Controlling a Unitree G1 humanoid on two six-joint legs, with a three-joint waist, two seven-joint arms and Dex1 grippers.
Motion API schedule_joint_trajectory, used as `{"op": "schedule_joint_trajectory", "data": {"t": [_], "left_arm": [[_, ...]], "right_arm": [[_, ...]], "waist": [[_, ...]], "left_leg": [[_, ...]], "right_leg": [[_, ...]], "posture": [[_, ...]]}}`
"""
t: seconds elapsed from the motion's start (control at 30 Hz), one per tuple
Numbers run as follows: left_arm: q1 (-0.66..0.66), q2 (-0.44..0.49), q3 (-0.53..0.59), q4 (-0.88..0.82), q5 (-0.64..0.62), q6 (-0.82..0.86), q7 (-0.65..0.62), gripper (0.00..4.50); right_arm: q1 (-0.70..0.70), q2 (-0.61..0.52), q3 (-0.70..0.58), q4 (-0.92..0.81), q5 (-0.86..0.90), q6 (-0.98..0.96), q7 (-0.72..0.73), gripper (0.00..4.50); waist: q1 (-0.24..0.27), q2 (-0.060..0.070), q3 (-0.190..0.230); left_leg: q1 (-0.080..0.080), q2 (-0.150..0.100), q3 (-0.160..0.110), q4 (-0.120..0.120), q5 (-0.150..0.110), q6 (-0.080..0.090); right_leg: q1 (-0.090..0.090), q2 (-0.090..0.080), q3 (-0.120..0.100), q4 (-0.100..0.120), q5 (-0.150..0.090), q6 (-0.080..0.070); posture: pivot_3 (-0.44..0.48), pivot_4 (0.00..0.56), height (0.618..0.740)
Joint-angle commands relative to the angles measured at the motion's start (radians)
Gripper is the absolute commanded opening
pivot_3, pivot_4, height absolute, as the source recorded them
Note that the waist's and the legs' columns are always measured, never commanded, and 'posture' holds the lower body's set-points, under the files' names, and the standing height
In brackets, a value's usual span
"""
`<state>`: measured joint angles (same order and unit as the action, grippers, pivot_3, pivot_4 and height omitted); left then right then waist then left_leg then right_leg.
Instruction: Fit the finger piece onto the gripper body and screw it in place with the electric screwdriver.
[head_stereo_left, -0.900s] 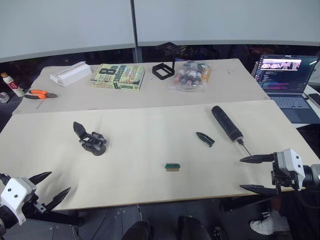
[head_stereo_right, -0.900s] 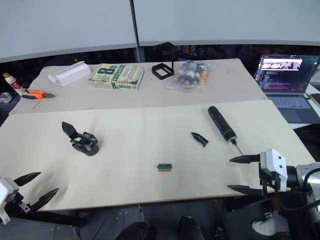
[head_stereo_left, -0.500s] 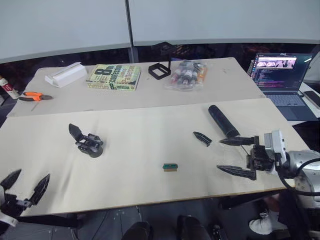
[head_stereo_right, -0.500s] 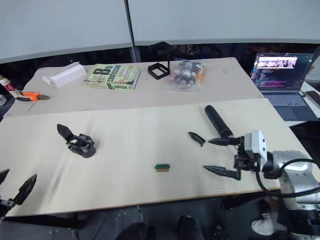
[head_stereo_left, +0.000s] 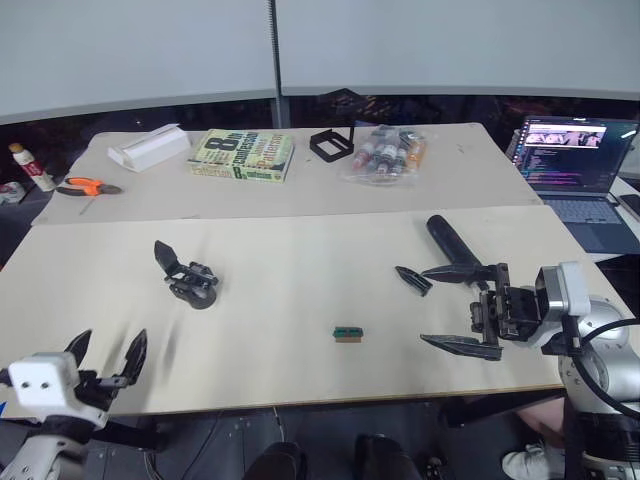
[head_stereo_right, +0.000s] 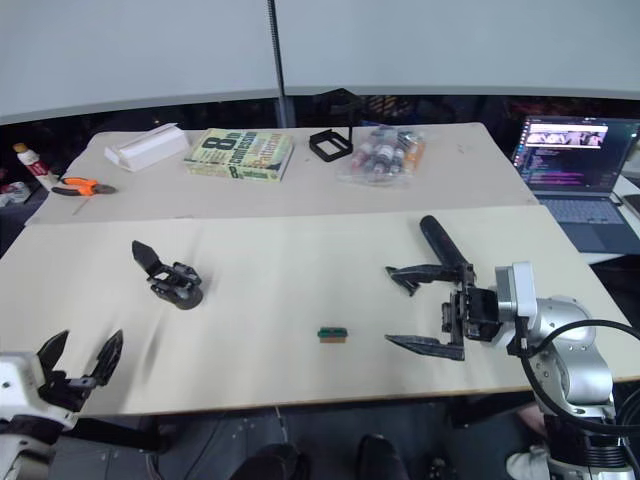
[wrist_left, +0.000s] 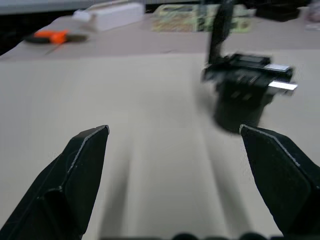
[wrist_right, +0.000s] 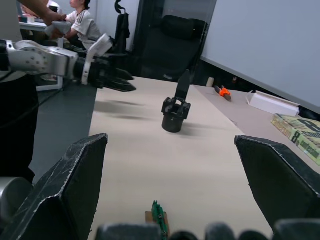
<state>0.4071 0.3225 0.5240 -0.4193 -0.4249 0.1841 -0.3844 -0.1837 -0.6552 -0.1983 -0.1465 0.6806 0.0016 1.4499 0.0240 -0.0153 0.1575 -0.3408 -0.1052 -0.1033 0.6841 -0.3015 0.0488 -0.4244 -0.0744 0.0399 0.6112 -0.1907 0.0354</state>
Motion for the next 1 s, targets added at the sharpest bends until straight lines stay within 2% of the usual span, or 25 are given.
{"op": "schedule_joint_trajectory", "data": {"t": [0.03, 0.17, 0.33, 0.63, 0.8, 1.0], "left_arm": [[-0.119, 0.007, -0.062, 0.026, 0.064, 0.058, 0.098, 4.43], [-0.197, 0.019, -0.158, 0.096, 0.134, 0.064, 0.094, 4.43], [-0.287, 0.036, -0.231, 0.198, 0.163, 0.047, 0.06, 4.43], [-0.207, 0.026, -0.251, 0.171, 0.152, 0.028, 0.029, 4.43], [-0.277, -0.044, -0.323, 0.19, 0.23, 0.011, 0.127, 4.43], [-0.336, -0.101, -0.355, 0.228, 0.285, 0.021, 0.202, 4.43]], "right_arm": [[-0.002, 0.016, 0.012, -0.002, -0.007, -0.034, 0.007, 4.5], [-0.015, 0.031, 0.029, 0.008, -0.018, -0.044, 0.002, 4.5], [-0.037, 0.045, 0.039, 0.043, -0.034, -0.06, 0.015, 4.5], [-0.029, 0.035, 0.02, 0.056, -0.033, -0.073, 0.006, 4.5], [-0.035, 0.026, 0.025, 0.047, -0.03, -0.063, 0.002, 4.5], [-0.043, 0.014, 0.028, 0.04, -0.026, -0.051, -0.002, 4.5]], "waist": [[-0.003, 0.0, 0.0], [-0.011, 0.0, 0.0], [-0.011, 0.0, 0.0], [-0.012, 0.0, 0.0], [0.003, 0.001, 0.0], [0.002, 0.001, 0.0]], "left_leg": [[0.0, 0.0, 0.0, 0.0, 0.0, 0.0], [0.0, 0.0, 0.0, 0.0, 0.0, -0.001], [0.002, 0.0, 0.0, -0.002, 0.0, -0.002], [0.002, 0.0, 0.001, -0.004, -0.001, -0.002], [0.003, 0.0, 0.001, -0.003, -0.001, -0.002], [0.003, 0.0, 0.001, -0.004, -0.001, -0.002]], "right_leg": [[0.0, 0.0, 0.0, 0.0, 0.0, 0.0], [-0.001, 0.0, 0.0, 0.001, 0.0, 0.0], [-0.001, 0.0, 0.0, 0.001, 0.0, 0.0], [-0.002, -0.001, 0.001, 0.0, 0.0, 0.0], [0.001, -0.001, -0.001, 0.0, 0.0, 0.0], [-0.001, -0.001, 0.0, 0.0, 0.0, 0.0]], "posture": [[0.0, 0.15, 0.74], [0.0, 0.15, 0.74], [0.0, 0.15, 0.74], [0.0, 0.15, 0.74], [0.0, 0.15, 0.74], [0.0, 0.15, 0.74]]}}
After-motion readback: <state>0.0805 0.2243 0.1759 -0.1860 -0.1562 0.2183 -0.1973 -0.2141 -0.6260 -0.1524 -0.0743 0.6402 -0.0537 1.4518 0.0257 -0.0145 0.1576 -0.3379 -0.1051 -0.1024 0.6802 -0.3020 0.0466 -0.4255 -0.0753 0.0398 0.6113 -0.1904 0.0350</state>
